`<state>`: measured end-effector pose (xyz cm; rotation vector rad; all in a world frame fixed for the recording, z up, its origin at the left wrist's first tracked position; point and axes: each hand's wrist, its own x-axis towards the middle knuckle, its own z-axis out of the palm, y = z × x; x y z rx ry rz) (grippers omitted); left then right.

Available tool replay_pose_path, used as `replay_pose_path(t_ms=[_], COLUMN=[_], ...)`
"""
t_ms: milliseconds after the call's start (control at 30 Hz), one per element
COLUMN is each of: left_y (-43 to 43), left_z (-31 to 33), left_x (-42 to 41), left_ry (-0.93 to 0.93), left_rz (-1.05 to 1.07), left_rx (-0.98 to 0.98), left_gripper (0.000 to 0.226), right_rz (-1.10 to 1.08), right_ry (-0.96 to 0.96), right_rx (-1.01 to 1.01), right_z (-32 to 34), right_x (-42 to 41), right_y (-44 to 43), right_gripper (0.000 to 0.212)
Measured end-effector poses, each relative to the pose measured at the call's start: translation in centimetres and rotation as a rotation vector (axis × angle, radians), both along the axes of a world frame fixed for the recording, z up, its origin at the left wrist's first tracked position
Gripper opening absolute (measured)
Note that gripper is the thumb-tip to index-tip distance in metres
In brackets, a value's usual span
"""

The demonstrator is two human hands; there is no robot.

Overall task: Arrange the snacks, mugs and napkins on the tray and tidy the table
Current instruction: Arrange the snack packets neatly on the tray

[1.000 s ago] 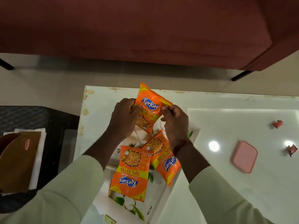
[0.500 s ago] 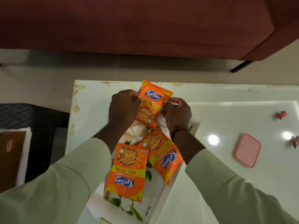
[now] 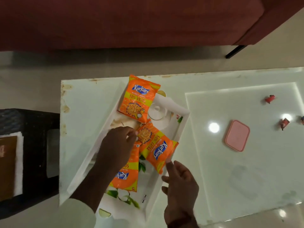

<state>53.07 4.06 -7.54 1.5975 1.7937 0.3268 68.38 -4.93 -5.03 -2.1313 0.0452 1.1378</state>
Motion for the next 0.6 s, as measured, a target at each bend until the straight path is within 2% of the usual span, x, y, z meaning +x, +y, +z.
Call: replay_pose_path(t_ms=[133,200,267,400,500,600], left_y=[0.0,0.3,0.5,0.4,-0.4,-0.6], left_z=[-1.6,-2.0,-1.8,0.2,1.6,2.0], left_x=[0.6,0.8,1.1,2.0,3.6,6.0], left_ry=[0.142,0.199,0.176,-0.09,-0.285,-0.601], left_rz=[-0.06,-0.078,-0.075,0.007,0.13,0.399], left_rx=[-0.002,-0.038,-0.104,-0.193,-0.136,-0.199], left_gripper=[0.026,0.027,0.022,0.017,0.005,0.029], right_rz=[-0.02,0.011,0.023,0.212,0.49,0.796], right_ry=[0.051,0.04,0.004,-0.138,-0.243,-0.239], right_rx=[0.039,0.085,0.102,0.184,0.271,0.349], right_z=[-1.0,-1.4,-1.5,0.3,3.0,5.7], right_x=[-1.9,-2.2,-1.7,0.6,3.6,6.8], right_y=[-0.4,0.2,0.6,1.4,3.6,7.0], right_gripper=[0.009,0.011,0.015,0.012,0.014,0.009])
